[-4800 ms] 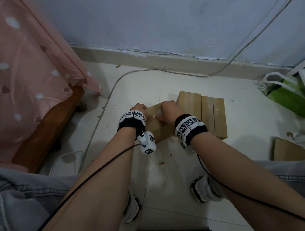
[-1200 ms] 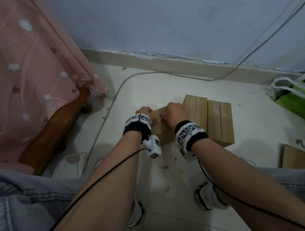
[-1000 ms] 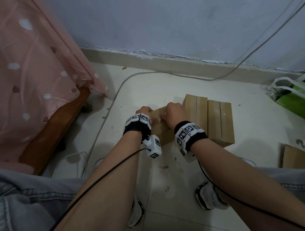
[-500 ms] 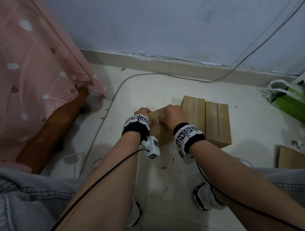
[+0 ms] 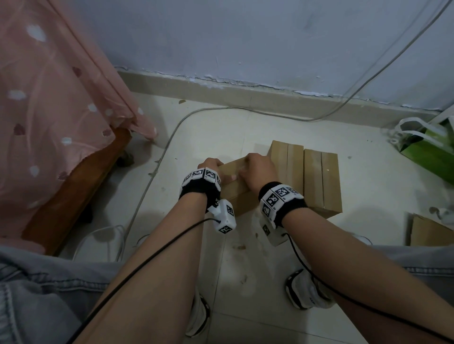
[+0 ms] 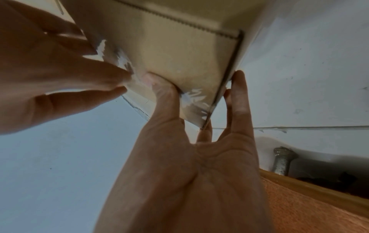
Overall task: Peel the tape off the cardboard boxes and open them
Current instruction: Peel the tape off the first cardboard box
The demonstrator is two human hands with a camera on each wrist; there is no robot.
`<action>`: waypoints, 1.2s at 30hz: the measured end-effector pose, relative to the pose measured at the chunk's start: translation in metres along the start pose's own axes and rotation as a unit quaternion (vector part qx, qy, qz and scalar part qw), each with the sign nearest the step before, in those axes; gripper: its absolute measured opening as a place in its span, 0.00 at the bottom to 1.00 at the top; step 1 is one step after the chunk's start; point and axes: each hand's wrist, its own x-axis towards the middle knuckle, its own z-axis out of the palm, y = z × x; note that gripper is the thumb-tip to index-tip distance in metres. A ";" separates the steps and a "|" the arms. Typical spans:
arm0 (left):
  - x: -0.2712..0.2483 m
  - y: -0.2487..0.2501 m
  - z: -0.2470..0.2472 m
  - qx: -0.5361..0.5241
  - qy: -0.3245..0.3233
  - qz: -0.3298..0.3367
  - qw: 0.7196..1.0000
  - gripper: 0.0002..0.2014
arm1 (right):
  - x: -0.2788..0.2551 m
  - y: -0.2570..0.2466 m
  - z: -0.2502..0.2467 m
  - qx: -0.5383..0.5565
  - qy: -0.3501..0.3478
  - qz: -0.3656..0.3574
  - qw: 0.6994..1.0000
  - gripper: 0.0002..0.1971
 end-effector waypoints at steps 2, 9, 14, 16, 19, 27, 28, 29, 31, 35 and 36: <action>0.001 -0.001 0.000 -0.007 -0.006 -0.005 1.000 0.32 | 0.000 0.002 -0.001 -0.013 0.027 -0.007 1.000 0.11; -0.002 0.001 -0.001 -0.009 -0.005 -0.006 1.000 0.28 | 0.007 -0.005 -0.011 -0.061 0.033 -0.024 0.997 0.06; -0.005 0.002 0.001 -0.007 0.017 -0.006 1.000 0.28 | 0.003 -0.010 -0.004 -0.048 -0.030 -0.021 0.998 0.04; -0.004 0.002 0.002 -0.007 0.018 -0.009 1.000 0.31 | 0.002 -0.011 -0.003 -0.060 -0.017 -0.028 0.998 0.03; -0.002 0.002 0.004 0.001 0.019 -0.011 1.000 0.29 | -0.001 -0.013 -0.002 -0.070 -0.009 -0.041 0.997 0.05; 0.004 0.004 -0.003 0.019 -0.013 -0.004 1.000 0.18 | -0.003 -0.024 -0.002 -0.132 -0.030 -0.064 0.989 0.17; 0.004 0.003 -0.004 0.024 -0.016 -0.003 1.000 0.19 | -0.002 -0.024 -0.002 -0.137 -0.036 -0.064 0.988 0.18; 0.005 0.003 -0.004 0.028 -0.018 0.000 0.999 0.19 | -0.002 -0.025 -0.002 -0.140 -0.042 -0.066 0.987 0.18; 0.004 0.003 -0.004 0.031 -0.020 0.005 0.999 0.18 | 0.001 -0.025 -0.002 -0.145 -0.060 -0.070 0.985 0.18; 0.002 0.003 -0.005 0.019 -0.018 0.011 1.000 0.18 | 0.003 -0.024 0.002 -0.152 -0.077 -0.073 0.983 0.13; 0.001 0.003 -0.005 0.013 -0.015 0.012 1.000 0.18 | 0.002 -0.024 0.003 -0.153 -0.076 -0.074 0.983 0.09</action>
